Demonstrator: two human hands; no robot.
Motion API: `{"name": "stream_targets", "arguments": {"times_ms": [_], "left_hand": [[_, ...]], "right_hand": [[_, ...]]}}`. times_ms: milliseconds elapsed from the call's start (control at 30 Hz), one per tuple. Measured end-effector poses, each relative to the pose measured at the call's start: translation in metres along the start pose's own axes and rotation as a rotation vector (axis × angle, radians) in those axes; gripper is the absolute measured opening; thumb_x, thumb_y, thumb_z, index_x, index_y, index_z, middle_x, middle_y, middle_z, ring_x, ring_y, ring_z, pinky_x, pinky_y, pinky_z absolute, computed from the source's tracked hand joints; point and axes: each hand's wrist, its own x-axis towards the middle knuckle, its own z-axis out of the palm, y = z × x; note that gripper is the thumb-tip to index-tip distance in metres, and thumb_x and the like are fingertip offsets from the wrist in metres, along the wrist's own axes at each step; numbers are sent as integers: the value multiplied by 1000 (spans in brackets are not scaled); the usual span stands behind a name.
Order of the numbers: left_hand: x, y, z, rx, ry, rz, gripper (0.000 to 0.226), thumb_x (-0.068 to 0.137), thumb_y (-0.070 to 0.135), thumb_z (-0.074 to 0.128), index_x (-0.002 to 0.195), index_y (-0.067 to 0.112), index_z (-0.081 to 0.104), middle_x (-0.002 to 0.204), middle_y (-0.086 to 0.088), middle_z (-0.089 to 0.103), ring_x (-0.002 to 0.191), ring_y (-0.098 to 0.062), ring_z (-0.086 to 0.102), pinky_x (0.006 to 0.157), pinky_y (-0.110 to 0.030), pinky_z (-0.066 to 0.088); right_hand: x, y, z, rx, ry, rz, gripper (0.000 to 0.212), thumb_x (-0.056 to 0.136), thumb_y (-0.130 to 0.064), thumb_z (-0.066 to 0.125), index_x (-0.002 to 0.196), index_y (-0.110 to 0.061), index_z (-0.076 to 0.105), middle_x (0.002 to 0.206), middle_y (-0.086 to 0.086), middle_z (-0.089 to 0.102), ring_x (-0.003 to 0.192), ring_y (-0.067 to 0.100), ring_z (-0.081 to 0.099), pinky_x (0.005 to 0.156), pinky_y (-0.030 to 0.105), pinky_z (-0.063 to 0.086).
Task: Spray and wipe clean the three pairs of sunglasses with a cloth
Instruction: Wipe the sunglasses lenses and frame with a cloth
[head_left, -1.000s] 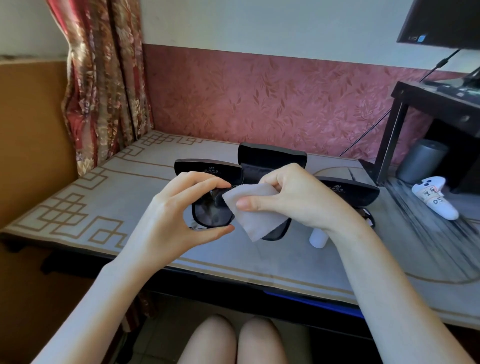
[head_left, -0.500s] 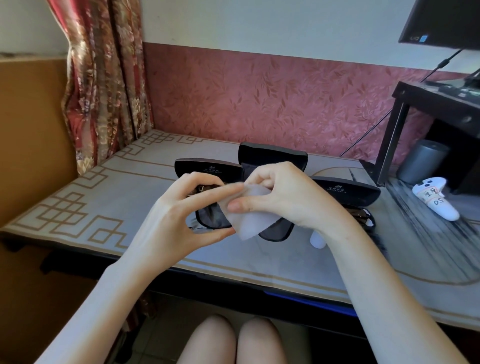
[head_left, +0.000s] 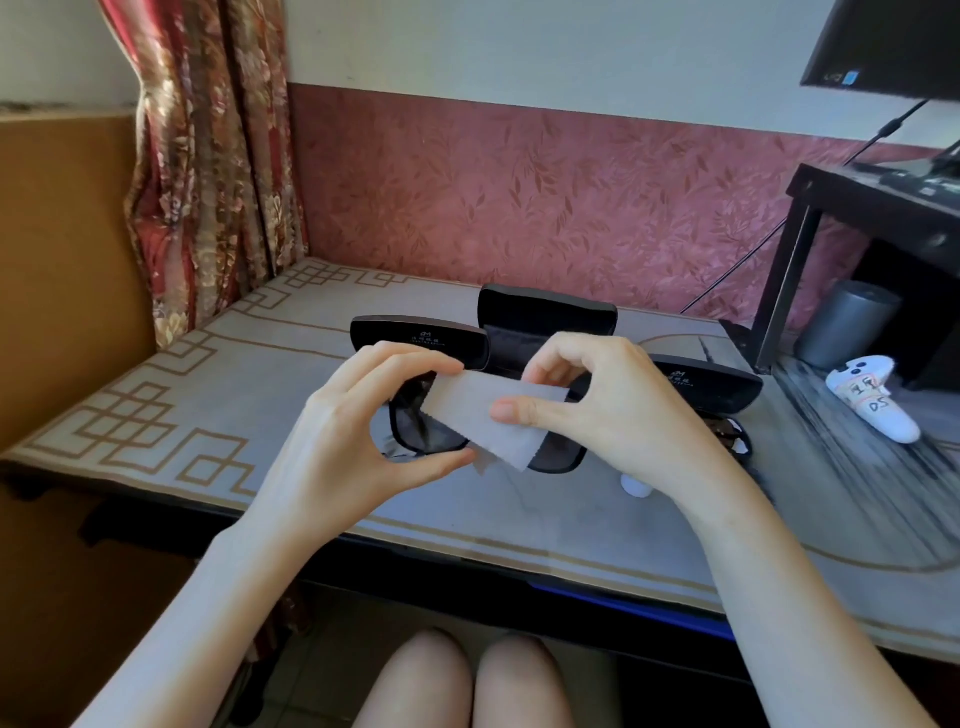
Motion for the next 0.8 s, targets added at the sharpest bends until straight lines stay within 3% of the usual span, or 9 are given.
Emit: {"name": "stream_targets", "arguments": {"times_ms": [100,200,267,467,600,700,800], "left_hand": [[1,2,2,4,6,1,54,70,34,82,116,15,60,112,6,60,107,-3,54,92,-11,40],[2,2,2,-16,-6,11,53,72,41,77,115,14,59,112,7,59,108,1,52,91,-10,40],[2,2,1,-22,4,21,55,72,40,79,114,12,59,116,5,59,113,1,52,93,-10,39],[1,3,0,-59,1,-5,77,70,37,80,135,12,48,136,8,52,122,1,49,101,-10,35],[2,0,-1,-1,-36,56,57,76,44,72,125,18,60,122,8,58,116,-6,53,99,-17,40],[1,-2,-2,5,-3,33,55,75,44,73,122,18,62,119,5,59,114,-7,54,99,-17,41],[1,-5,-4,20,25,16,58,72,42,77,120,15,62,117,2,61,113,-10,56,98,-16,40]], "right_hand": [[-1,-3,0,43,-67,-18,19,75,-42,78,72,-27,67,69,-15,63,66,1,57,53,12,38],[2,-3,2,63,-115,-45,15,77,-37,78,79,-25,70,81,-11,68,84,11,62,81,31,48],[4,-2,3,89,-132,-62,14,77,-34,79,81,-24,70,83,-10,68,87,13,62,87,39,48],[5,1,6,90,-187,-114,23,75,-30,82,92,-22,69,91,-14,70,91,-6,60,90,23,45],[1,4,8,28,-158,-147,25,76,-34,80,95,-25,67,96,-15,68,95,-2,60,88,20,43],[-6,13,6,4,-94,-165,41,72,-41,81,107,-32,63,107,-20,61,106,-3,54,94,18,40],[-17,24,5,-69,-73,-177,67,68,-50,80,127,-40,50,123,-28,46,122,-5,44,107,33,36]]}}
